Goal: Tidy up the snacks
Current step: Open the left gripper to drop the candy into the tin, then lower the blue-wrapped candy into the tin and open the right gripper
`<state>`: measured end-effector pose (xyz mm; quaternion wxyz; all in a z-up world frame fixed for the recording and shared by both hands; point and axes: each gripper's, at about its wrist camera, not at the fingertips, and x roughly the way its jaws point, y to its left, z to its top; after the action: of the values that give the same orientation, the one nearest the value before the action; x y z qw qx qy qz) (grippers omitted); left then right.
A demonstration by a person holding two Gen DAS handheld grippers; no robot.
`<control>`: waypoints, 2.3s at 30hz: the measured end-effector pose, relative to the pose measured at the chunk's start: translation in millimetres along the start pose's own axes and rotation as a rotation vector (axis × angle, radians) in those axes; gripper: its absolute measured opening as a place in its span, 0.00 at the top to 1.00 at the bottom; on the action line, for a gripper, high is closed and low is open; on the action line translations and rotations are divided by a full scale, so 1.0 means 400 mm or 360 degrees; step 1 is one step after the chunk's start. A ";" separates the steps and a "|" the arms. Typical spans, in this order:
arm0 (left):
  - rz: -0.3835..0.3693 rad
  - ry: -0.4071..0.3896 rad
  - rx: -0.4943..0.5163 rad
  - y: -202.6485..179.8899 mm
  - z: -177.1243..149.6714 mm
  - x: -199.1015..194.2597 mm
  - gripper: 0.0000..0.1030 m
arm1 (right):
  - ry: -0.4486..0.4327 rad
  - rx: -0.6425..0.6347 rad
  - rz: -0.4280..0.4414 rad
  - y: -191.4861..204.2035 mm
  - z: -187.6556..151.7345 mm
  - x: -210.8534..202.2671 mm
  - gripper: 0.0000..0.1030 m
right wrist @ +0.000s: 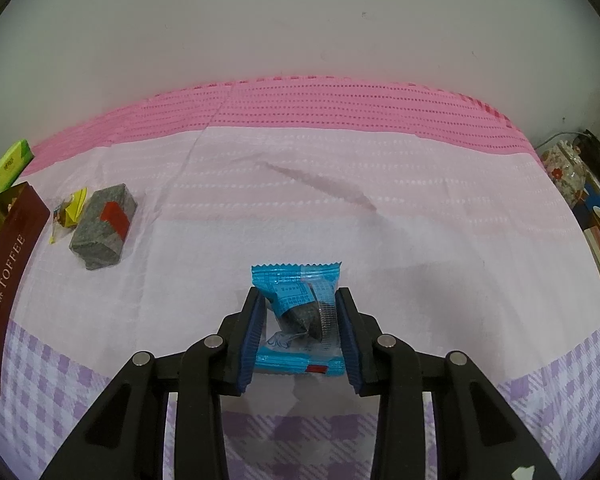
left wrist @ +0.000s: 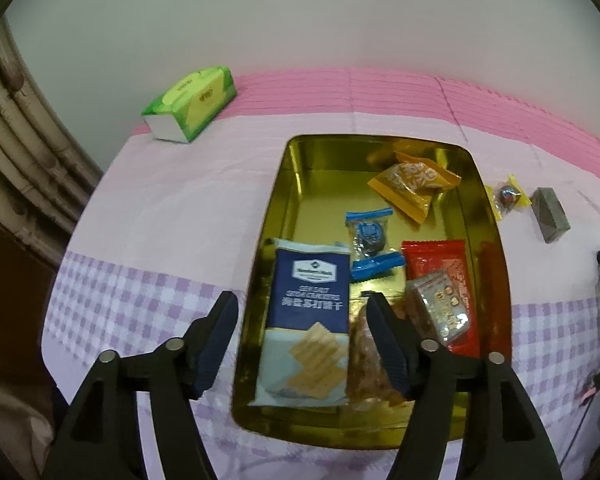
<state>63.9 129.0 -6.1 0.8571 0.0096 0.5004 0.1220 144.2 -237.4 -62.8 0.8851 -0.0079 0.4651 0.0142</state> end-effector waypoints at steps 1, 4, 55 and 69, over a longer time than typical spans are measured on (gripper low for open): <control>0.0005 -0.0009 0.0002 0.003 -0.003 -0.002 0.32 | 0.0007 0.0005 -0.0002 0.003 0.001 -0.001 0.68; 0.0007 -0.0020 -0.0023 0.020 -0.009 -0.006 0.30 | 0.0035 0.0028 0.0012 0.016 0.001 -0.007 0.68; 0.0140 0.0057 -0.0335 0.231 -0.073 0.016 0.29 | 0.0106 -0.0663 0.0523 0.719 0.124 -0.059 0.68; 0.0128 0.0056 -0.0314 0.225 -0.071 0.018 0.29 | 0.0127 -0.0675 0.0526 0.741 0.113 -0.051 0.68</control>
<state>24.9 214.8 -13.9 0.8393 -0.0570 0.5002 0.2052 160.1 59.9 -20.6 0.8303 -0.1177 0.4812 0.2552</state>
